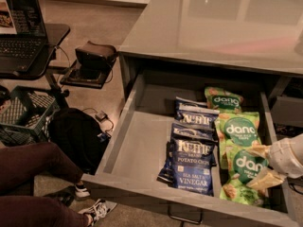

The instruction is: Pick green rice chip bag from top drawer and place on counter

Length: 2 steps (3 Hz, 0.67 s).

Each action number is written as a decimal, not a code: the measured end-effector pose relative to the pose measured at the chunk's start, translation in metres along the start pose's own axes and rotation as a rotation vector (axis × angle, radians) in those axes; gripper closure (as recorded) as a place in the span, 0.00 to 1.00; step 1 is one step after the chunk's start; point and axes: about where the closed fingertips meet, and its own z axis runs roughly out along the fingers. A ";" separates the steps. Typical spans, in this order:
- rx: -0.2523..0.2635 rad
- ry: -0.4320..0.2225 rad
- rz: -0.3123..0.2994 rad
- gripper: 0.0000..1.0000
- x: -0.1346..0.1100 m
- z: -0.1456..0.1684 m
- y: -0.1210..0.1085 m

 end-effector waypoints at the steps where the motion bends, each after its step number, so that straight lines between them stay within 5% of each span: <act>1: -0.016 -0.053 -0.045 1.00 -0.014 -0.026 0.005; 2: -0.048 -0.097 -0.099 1.00 -0.036 -0.055 0.004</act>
Offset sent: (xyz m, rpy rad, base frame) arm -0.0018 0.0058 0.1139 0.1442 -0.0368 0.1842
